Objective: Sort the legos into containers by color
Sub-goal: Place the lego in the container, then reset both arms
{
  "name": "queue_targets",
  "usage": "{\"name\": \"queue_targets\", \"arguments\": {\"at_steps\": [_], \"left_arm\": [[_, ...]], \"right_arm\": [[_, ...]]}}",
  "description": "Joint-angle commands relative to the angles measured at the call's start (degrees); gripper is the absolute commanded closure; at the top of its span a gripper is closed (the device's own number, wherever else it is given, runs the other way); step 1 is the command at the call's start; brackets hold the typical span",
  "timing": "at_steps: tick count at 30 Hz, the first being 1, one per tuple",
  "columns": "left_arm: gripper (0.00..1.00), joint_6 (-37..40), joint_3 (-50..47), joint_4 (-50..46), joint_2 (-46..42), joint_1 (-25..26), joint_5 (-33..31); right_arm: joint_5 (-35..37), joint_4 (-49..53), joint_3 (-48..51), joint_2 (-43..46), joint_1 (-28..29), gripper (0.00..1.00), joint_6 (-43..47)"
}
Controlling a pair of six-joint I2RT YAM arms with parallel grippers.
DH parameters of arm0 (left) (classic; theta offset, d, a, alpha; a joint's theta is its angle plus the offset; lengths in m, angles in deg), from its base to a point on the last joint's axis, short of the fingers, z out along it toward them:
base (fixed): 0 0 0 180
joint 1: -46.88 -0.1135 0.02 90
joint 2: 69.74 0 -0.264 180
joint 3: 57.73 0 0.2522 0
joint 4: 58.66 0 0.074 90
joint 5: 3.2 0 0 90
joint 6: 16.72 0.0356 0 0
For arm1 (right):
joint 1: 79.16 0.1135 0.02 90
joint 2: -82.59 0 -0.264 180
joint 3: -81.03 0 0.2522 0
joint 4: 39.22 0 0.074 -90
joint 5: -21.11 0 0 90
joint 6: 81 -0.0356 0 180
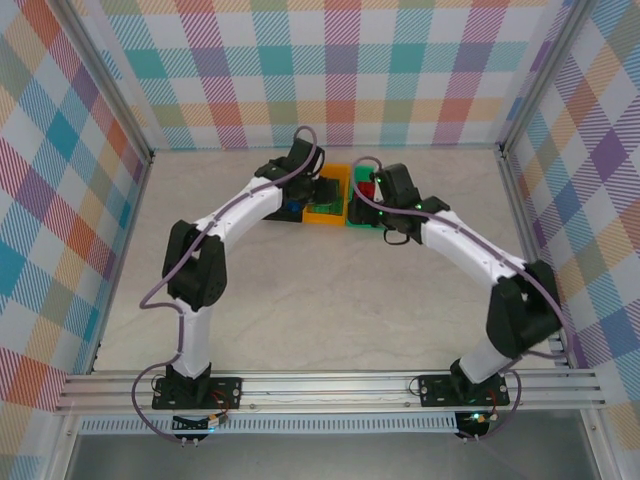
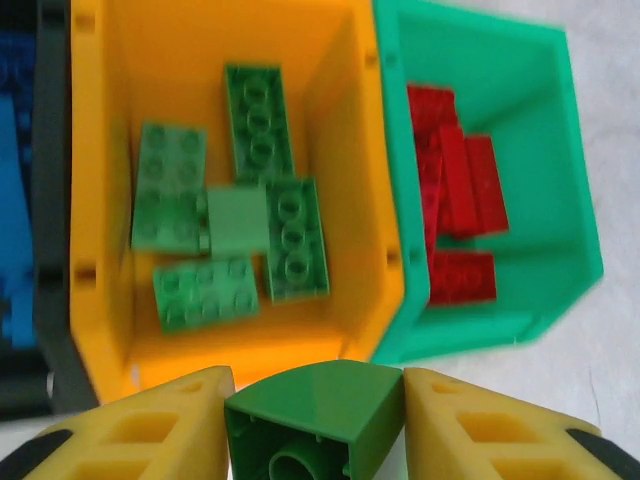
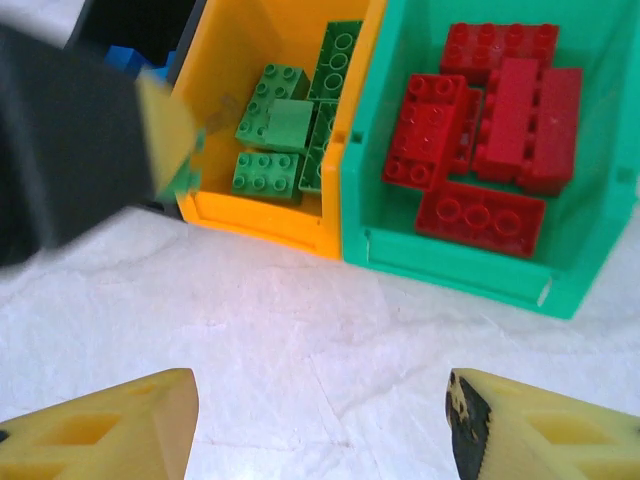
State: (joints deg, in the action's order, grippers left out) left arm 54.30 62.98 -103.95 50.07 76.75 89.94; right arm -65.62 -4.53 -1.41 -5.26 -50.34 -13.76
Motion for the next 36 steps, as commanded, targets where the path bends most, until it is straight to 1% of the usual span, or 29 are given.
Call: {"name": "queue_targets", "arguments": {"at_steps": [1,3,6,9,11,12,15,18,20,21,22,23,24,26,27,28,29,31,33,36], "left_arm": [[0.55,1.65,6.01,-2.06,4.08,-0.76,-3.72],[0.55,1.76,9.42,-1.53,6.96,-1.07,-5.10],[0.53,2.12,15.80,-3.24,11.59,-1.80,-6.51],[0.42,2.10,20.03,-4.86,13.62,-2.18,-5.73],[0.36,1.90,18.23,-3.31,11.71,-2.09,-5.43],[0.32,1.67,16.19,-1.95,10.20,-2.11,-5.26],[0.27,0.60,6.24,4.30,3.04,-2.09,-5.01],[0.21,-0.66,-7.66,13.50,-6.93,-2.11,-5.24],[0.20,-1.38,-18.10,21.21,-14.06,-2.17,-6.46],[0.17,-1.50,-22.04,23.49,-16.69,-2.26,-7.16],[0.17,-1.71,-26.33,25.42,-19.91,-2.42,-8.16],[0.14,-1.76,-30.23,26.72,-22.73,-2.59,-9.39],[0.13,-1.83,-33.06,27.48,-24.88,-2.90,-10.45],[0.12,-2.01,-39.09,28.24,-29.72,-3.81,-12.90],[0.12,-2.00,-41.55,28.69,-31.83,-4.24,-13.69],[0.12,-2.01,-44.56,29.31,-34.28,-4.90,-14.65],[0.07,-2.03,-47.45,29.97,-36.72,-5.60,-15.63],[0.00,-2.51,-52.51,30.82,-41.06,-7.13,-17.88],[0.00,-3.42,-56.82,30.94,-44.95,-9.24,-19.35],[0.00,-5.57,-61.70,29.74,-49.69,-13.25,-21.09]], "right_arm": [[0.99,-0.82,6.95,5.41,-0.03,0.33,-2.01],[1.87,-0.44,11.07,9.73,0.00,0.33,-2.79],[2.60,0.80,15.99,15.91,-0.06,0.33,-2.86],[3.59,3.27,18.41,20.30,0.00,0.32,-1.67],[5.02,4.36,19.84,22.59,-0.05,0.32,-0.28],[5.84,4.54,20.43,23.48,-0.11,0.32,0.19],[9.55,4.57,22.27,26.42,-0.08,0.31,1.21],[14.78,3.26,23.87,29.57,-0.12,0.26,2.14],[19.18,1.23,25.15,30.77,-0.43,0.22,3.82],[21.08,0.32,25.64,30.98,-0.53,0.19,4.81],[23.18,-0.40,26.02,31.08,-0.71,0.19,5.69],[25.17,-0.95,26.34,31.16,-0.99,0.19,6.39],[27.04,-1.41,26.59,31.08,-1.36,0.15,6.95],[31.77,-3.30,27.79,31.01,-2.28,0.07,7.49],[33.02,-4.74,28.63,30.88,-2.91,0.05,8.06],[34.26,-6.66,29.53,30.46,-3.73,0.05,9.04],[36.40,-8.66,30.58,29.85,-4.52,0.01,9.93],[41.76,-12.90,32.63,28.62,-5.78,0.01,9.65],[41.98,-17.64,34.85,27.56,-7.83,0.01,9.57],[39.99,-24.59,37.82,26.01,-10.54,0.01,10.14]]}}
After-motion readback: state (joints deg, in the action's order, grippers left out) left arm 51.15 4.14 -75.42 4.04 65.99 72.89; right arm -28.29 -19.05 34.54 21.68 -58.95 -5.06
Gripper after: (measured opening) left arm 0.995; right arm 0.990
